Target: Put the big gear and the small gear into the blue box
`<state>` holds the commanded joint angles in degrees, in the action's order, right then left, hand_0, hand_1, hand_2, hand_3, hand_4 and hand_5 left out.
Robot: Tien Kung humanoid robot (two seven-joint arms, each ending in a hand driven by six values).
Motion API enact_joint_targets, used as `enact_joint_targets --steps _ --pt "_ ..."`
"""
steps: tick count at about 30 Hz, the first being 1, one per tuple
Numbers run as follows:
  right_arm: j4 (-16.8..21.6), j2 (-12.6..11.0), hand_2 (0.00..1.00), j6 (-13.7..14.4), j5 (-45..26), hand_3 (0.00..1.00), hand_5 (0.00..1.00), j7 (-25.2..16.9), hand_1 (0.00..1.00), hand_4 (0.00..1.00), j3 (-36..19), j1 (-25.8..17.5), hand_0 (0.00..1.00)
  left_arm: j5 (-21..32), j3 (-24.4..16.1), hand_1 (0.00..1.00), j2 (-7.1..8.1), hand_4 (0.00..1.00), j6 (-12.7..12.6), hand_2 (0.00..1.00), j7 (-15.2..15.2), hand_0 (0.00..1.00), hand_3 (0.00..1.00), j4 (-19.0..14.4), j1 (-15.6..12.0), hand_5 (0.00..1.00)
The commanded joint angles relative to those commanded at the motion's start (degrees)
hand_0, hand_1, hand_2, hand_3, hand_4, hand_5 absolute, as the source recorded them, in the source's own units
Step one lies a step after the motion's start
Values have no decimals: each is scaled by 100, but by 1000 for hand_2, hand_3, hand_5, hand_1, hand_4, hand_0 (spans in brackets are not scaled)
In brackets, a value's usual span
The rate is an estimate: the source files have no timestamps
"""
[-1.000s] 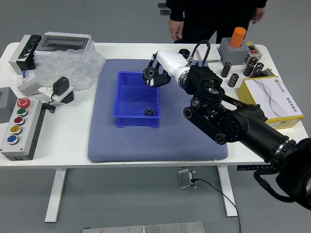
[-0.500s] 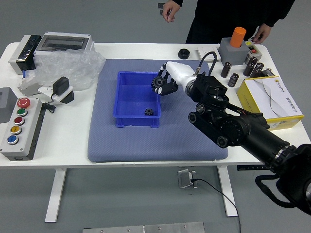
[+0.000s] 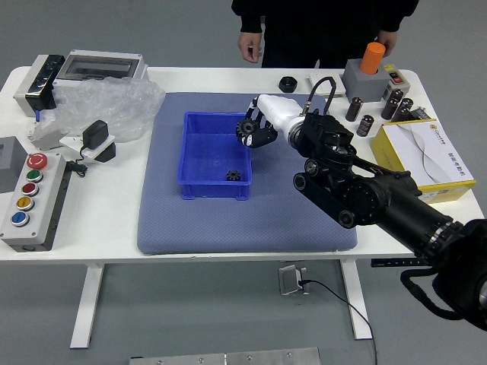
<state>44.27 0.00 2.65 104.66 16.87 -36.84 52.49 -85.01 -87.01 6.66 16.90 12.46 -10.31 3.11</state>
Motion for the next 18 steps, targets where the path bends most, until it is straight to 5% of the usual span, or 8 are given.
enact_joint_targets --steps 18 --pt "-155 0 440 -43 -109 527 157 -1 442 807 363 109 634 -108 -71 829 20 800 9 831 17 873 875 0 35 328"
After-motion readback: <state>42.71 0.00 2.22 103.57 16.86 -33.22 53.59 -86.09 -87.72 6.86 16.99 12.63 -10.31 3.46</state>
